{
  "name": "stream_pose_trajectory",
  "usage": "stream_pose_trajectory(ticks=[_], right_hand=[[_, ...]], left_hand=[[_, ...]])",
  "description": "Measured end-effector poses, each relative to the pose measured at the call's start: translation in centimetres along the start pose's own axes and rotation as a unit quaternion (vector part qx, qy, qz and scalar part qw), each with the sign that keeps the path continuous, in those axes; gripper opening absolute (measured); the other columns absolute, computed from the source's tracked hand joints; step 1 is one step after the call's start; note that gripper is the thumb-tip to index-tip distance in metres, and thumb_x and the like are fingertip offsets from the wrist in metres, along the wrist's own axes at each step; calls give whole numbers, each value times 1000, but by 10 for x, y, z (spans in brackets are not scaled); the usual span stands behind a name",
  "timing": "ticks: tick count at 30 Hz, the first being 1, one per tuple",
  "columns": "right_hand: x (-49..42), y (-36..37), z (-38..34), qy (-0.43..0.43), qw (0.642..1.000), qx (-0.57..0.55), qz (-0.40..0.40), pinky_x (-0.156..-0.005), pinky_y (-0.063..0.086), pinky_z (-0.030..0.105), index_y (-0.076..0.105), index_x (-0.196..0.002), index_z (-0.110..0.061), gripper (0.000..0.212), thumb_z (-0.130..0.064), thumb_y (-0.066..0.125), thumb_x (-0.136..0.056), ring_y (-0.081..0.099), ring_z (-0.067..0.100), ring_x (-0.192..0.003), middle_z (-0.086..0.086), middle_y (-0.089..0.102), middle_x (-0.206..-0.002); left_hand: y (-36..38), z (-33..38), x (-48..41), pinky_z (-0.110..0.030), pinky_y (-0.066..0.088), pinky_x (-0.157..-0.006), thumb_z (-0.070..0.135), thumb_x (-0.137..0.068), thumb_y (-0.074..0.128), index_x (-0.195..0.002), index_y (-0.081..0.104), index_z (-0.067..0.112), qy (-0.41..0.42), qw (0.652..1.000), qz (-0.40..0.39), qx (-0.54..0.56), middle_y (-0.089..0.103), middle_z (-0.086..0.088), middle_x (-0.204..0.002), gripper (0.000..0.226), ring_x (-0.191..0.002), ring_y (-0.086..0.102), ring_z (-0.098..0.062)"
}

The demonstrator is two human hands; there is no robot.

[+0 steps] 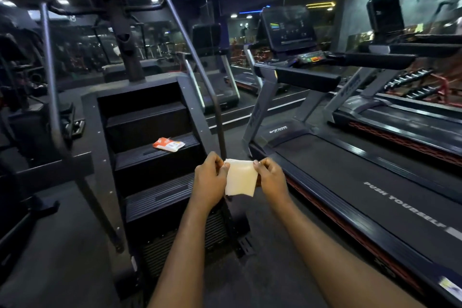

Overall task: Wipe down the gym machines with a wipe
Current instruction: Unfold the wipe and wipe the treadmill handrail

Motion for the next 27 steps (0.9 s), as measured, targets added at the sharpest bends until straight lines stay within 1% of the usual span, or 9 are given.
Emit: stream_pose_trajectory(ticks=[3, 5, 9, 11, 14, 20, 23, 25, 27], right_hand=[[2, -55, -4, -23, 999, 14, 18, -70, 56, 45, 54, -84, -6, 27, -25, 59, -101, 66, 23, -76, 18, 68, -87], [5, -95, -7, -39, 998, 35, 36, -66, 52, 40, 52, -81, -10, 26, -24, 60, -101, 62, 19, -73, 14, 66, -83], [8, -185, -5, -50, 994, 62, 69, -65, 53, 43, 50, -78, -22, 25, -26, 62, -99, 61, 21, -71, 16, 68, -83], [11, -228, -4, -55, 993, 71, 77, -67, 55, 45, 52, -79, -29, 22, -29, 63, -97, 66, 25, -75, 13, 69, -83], [16, -286, -3, -54, 994, 58, 80, -70, 57, 44, 57, -84, -35, 16, -28, 65, -95, 71, 28, -83, 6, 72, -87], [15, -385, 13, -20, 997, 40, 60, -77, 61, 35, 63, -98, -22, 13, -12, 71, -93, 72, 20, -93, 5, 74, -99], [6, -432, 24, -5, 995, 59, 76, -69, 57, 25, 65, -94, -15, 6, -11, 69, -94, 71, 14, -85, 4, 74, -93], [-9, -466, 33, 2, 992, 76, 100, -68, 54, 27, 65, -87, -14, 9, -12, 69, -94, 68, 12, -79, 2, 74, -88], [-26, -492, 41, 13, 990, 81, 114, -67, 50, 26, 62, -81, -16, 15, -11, 68, -94, 64, 10, -75, 0, 71, -83]], left_hand=[[37, 38, 10, -30, 52, -65, 15, -97, 63, -90, 54, 16, 25, 1000, -7, -1, 63, -3, -82, 11, -75, 61, -15], [64, 63, 19, -31, 54, -67, 9, -94, 65, -92, 55, 17, 36, 999, -10, 8, 64, -1, -83, 13, -76, 63, -15], [130, 115, 39, -29, 58, -77, 6, -93, 66, -111, 60, 19, 46, 997, -25, 49, 68, 1, -91, 23, -84, 66, -12], [163, 140, 49, -21, 55, -74, 4, -93, 65, -118, 64, 18, 66, 996, -29, 47, 67, 1, -90, 28, -79, 64, -8], [210, 174, 62, -8, 46, -64, 1, -92, 64, -107, 71, 14, 83, 995, -43, 38, 64, 8, -79, 21, -68, 57, 0], [304, 226, 71, -5, 38, -59, 1, -91, 63, -93, 66, 9, 88, 992, -88, 38, 59, 9, -71, 9, -63, 52, 2], [354, 240, 63, -12, 48, -63, 7, -93, 64, -87, 62, 13, 77, 989, -115, 55, 64, 3, -74, 9, -66, 60, -7], [393, 249, 54, -38, 58, -70, 12, -93, 63, -85, 62, 14, 70, 985, -136, 78, 69, 0, -74, 8, -69, 68, -20], [422, 258, 44, -44, 57, -71, 14, -93, 63, -82, 62, 15, 67, 983, -147, 88, 69, 0, -72, 11, -70, 68, -23]])
Point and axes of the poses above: each hand's wrist, its own x-axis away from the middle knuckle, its own y-axis out of the palm, z = x × y, the point moved 9 cm from there along -x, towards the middle knuckle
